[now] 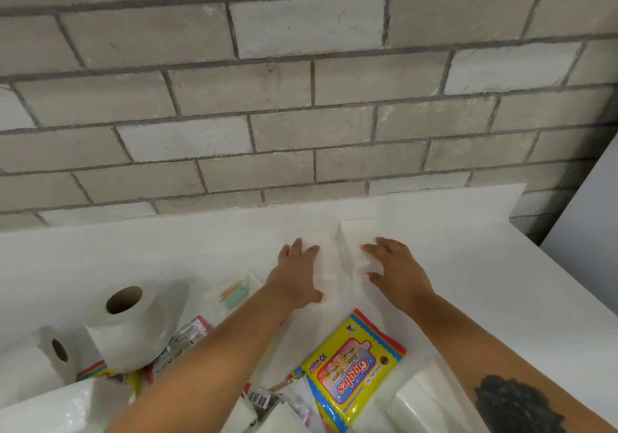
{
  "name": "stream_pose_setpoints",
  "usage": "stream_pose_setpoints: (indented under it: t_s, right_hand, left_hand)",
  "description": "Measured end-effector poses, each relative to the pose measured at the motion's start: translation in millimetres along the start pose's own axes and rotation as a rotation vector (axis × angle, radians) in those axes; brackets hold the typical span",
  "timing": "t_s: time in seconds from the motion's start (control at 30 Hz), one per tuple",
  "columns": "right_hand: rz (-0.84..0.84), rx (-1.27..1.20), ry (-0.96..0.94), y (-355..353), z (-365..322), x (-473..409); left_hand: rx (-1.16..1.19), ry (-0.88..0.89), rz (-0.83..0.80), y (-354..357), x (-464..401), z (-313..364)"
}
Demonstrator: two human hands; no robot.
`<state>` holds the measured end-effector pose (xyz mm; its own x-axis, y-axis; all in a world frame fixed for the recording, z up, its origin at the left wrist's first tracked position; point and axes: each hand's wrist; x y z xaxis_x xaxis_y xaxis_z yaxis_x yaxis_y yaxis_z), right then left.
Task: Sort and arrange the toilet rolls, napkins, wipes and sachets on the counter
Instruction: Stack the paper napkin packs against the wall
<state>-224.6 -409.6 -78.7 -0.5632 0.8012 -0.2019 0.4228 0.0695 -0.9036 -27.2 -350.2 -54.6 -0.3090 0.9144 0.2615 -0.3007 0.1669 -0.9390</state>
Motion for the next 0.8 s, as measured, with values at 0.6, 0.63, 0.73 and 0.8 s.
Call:
stream_pose_setpoints:
  t_s: [0.6,0.63,0.73,0.8]
  right_hand:
    - [-0.006,-0.052,0.026,2,-7,-5]
    - [-0.017,-0.043,0.024,1,-6,-5]
    - [-0.059,0.039,0.010,-4,-7,-6]
    - [-0.121,0.131,0.011,-9,-10,-8]
  left_hand:
    - [-0.014,-0.028,0.085,5,-16,26]
    - [-0.013,-0.024,0.065,3,-16,25]
    - [-0.074,-0.005,0.009,-2,-16,23]
    - [-0.132,-0.002,0.005,-6,-12,23]
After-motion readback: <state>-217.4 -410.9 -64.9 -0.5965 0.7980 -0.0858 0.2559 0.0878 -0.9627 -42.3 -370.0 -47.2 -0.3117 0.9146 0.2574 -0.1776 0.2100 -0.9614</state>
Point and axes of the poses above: each hand's wrist, its own x-axis away from the middle knuckle, its own y-axis out of the palm, z = x × y, and after that the axes turned 13 degrees about -y, right-handed
